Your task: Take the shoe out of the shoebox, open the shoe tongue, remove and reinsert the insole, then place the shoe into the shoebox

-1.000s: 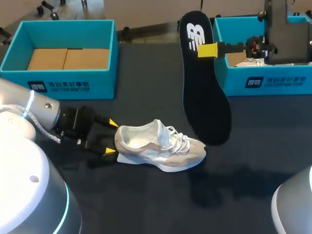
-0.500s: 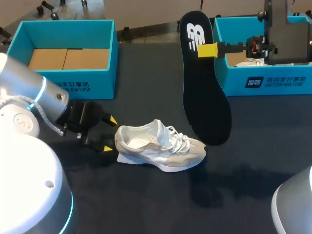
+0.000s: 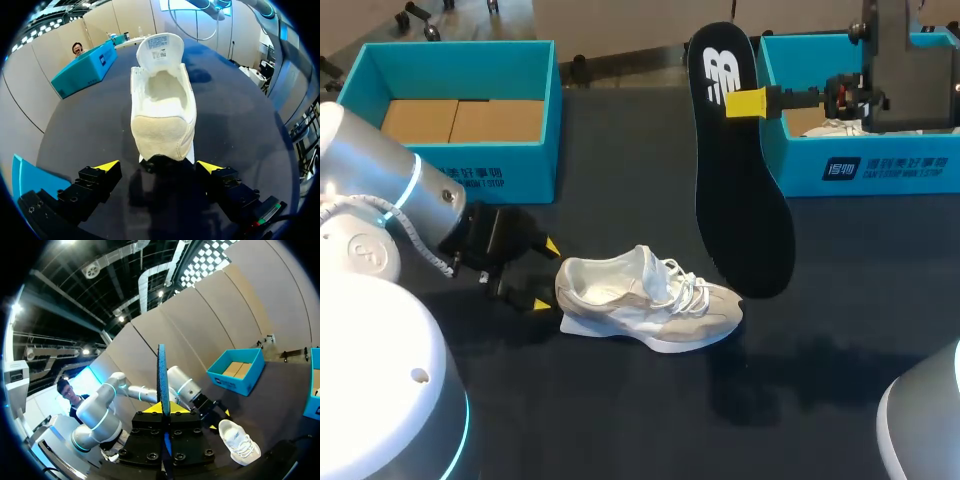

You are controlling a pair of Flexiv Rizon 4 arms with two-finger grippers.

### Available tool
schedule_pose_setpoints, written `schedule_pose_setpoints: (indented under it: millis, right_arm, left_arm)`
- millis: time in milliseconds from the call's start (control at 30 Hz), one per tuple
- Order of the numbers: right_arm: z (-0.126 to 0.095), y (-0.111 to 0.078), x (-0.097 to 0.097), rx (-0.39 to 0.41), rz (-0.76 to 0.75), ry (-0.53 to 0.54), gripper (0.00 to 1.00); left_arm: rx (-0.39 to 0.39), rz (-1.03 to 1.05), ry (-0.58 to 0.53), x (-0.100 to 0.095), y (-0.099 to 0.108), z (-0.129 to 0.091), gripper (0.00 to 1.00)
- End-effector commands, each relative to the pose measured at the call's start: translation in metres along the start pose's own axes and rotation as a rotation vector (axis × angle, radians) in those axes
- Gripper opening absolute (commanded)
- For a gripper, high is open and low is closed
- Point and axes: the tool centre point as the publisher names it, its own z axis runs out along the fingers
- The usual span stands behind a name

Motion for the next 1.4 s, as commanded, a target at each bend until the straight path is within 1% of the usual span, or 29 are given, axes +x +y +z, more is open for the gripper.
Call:
schedule_pose_setpoints:
  millis: [33, 100, 167, 200, 233, 300, 400, 500, 533, 567, 600, 700, 900, 933, 1033, 1367, 1400]
  right_arm:
    - [0.004, 0.003, -0.001, 0.004, 0.002, -0.001, 0.00]
    - [0.004, 0.003, -0.001, 0.004, 0.002, -0.001, 0.00]
    - [0.004, 0.003, -0.001, 0.004, 0.002, -0.001, 0.00]
    - [0.004, 0.003, -0.001, 0.004, 0.002, -0.001, 0.00]
    - [0.004, 0.003, -0.001, 0.004, 0.002, -0.001, 0.00]
    - [0.004, 0.003, -0.001, 0.004, 0.002, -0.001, 0.00]
    - [0.004, 0.003, -0.001, 0.004, 0.002, -0.001, 0.00]
    - [0.004, 0.003, -0.001, 0.004, 0.002, -0.001, 0.00]
    - [0.004, 0.003, -0.001, 0.004, 0.002, -0.001, 0.00]
    - [0.004, 0.003, -0.001, 0.004, 0.002, -0.001, 0.00]
    - [0.004, 0.003, -0.001, 0.004, 0.002, -0.001, 0.00]
    - [0.004, 0.003, -0.001, 0.004, 0.002, -0.001, 0.00]
    - [0.004, 0.003, -0.001, 0.004, 0.002, -0.001, 0.00]
    - [0.004, 0.003, -0.001, 0.004, 0.002, -0.001, 0.00]
    - [0.004, 0.003, -0.001, 0.004, 0.002, -0.001, 0.00]
    - [0.004, 0.003, -0.001, 0.004, 0.002, -0.001, 0.00]
    - [0.004, 0.003, -0.001, 0.004, 0.002, -0.001, 0.00]
  left_arm:
    - [-0.004, -0.001, 0.001, 0.000, 0.000, 0.000, 1.00]
    - [-0.009, -0.002, 0.012, 0.000, 0.000, 0.000, 1.00]
    - [-0.056, 0.008, 0.006, -0.001, 0.001, -0.001, 1.00]
    - [-0.084, 0.021, -0.014, -0.002, 0.000, -0.001, 1.00]
    - [-0.098, 0.029, -0.009, -0.001, -0.001, -0.002, 1.00]
    - [-0.141, 0.053, -0.043, -0.001, -0.003, -0.004, 1.00]
    - [-0.187, 0.062, -0.054, -0.001, -0.007, -0.006, 1.00]
    - [-0.260, 0.047, -0.063, -0.003, -0.012, -0.006, 1.00]
    - [-0.267, 0.054, -0.064, -0.003, -0.014, -0.007, 1.00]
    - [-0.295, 0.048, -0.061, -0.003, -0.015, -0.008, 1.00]
    - [-0.301, 0.047, -0.062, -0.003, -0.017, -0.008, 1.00]
    - [-0.356, 0.058, -0.058, -0.003, -0.020, -0.008, 1.00]
    - [-0.459, 0.060, -0.047, -0.008, -0.026, -0.006, 1.00]
    - [-0.486, 0.052, -0.026, -0.009, -0.027, -0.006, 1.00]
    - [-0.546, 0.044, -0.021, -0.010, -0.030, -0.007, 1.00]
    - [-0.626, 0.040, 0.001, -0.010, -0.039, -0.011, 1.00]
    - [-0.644, 0.050, 0.005, -0.010, -0.040, -0.011, 1.00]
